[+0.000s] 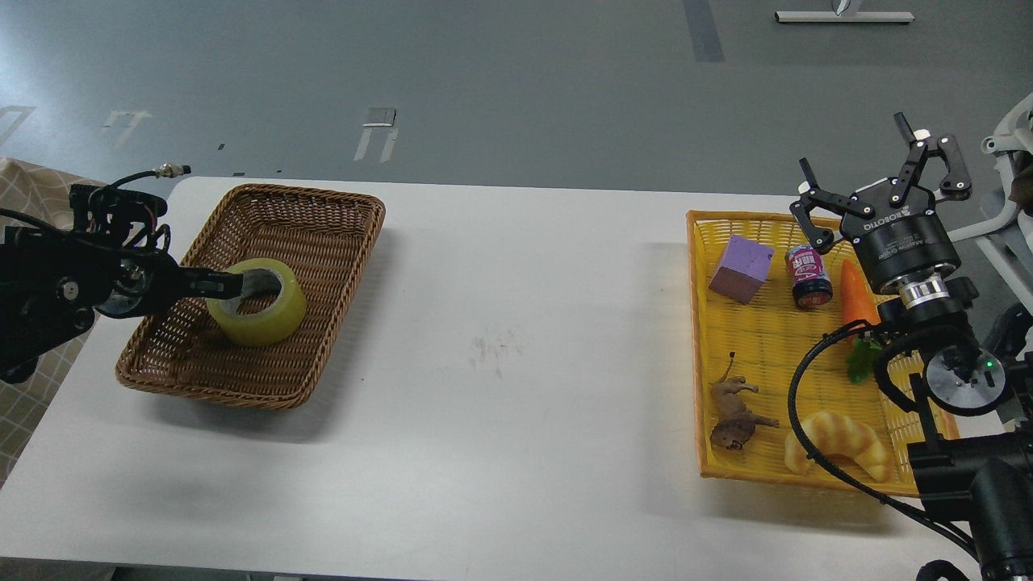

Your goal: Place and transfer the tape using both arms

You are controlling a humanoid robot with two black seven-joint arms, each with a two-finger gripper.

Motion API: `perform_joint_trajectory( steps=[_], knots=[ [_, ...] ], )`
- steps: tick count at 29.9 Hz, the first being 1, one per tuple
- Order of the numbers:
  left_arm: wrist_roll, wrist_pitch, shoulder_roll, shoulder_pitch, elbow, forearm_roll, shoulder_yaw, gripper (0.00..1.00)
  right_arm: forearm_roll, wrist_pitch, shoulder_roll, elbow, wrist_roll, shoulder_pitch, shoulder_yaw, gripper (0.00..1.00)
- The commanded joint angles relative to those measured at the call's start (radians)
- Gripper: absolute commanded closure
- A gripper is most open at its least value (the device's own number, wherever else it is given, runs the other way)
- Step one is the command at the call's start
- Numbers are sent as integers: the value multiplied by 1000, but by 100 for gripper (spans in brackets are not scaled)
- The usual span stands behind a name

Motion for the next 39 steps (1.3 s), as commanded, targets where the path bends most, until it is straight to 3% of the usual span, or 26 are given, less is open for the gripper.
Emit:
perform_joint_trajectory(
  steps=[1, 6, 10, 12, 15, 18, 24, 28, 33, 39],
  knots=[
    [0, -6, 2, -10, 0, -29, -5, 31, 0, 0, 0, 0, 0, 0, 0, 0],
    [-16, -18, 4, -85, -2, -140, -22, 28, 0, 0, 0, 0, 0, 1, 0, 0],
    [-104, -19, 1, -145, -12, -333, -100, 22, 0, 0, -2, 2, 0, 8, 0, 0],
    [-119, -19, -2, -159, -12, -431, -161, 15, 0, 0, -5, 3, 0, 12, 0, 0],
    [-124, -21, -15, -159, -11, -585, -266, 2, -2, 0, -8, 5, 0, 17, -2, 0],
    [-132, -24, -60, -145, -5, -782, -392, 2, -2, 0, -3, 20, 0, 17, -3, 0],
    [-133, -23, -142, -107, 2, -1035, -474, 2, -2, 0, -3, 26, -1, 49, -12, 0],
    [-135, -23, -205, -82, 2, -1089, -514, 2, -5, 0, -9, 12, -1, 89, -15, 0],
    [-148, -29, -332, 19, 2, -1099, -681, 2, -8, 0, -3, -4, -9, 146, -25, 0],
    [-139, -131, -478, 163, 2, -1097, -913, 2, -3, 0, -5, -72, -17, 205, -55, 1]
  ],
)
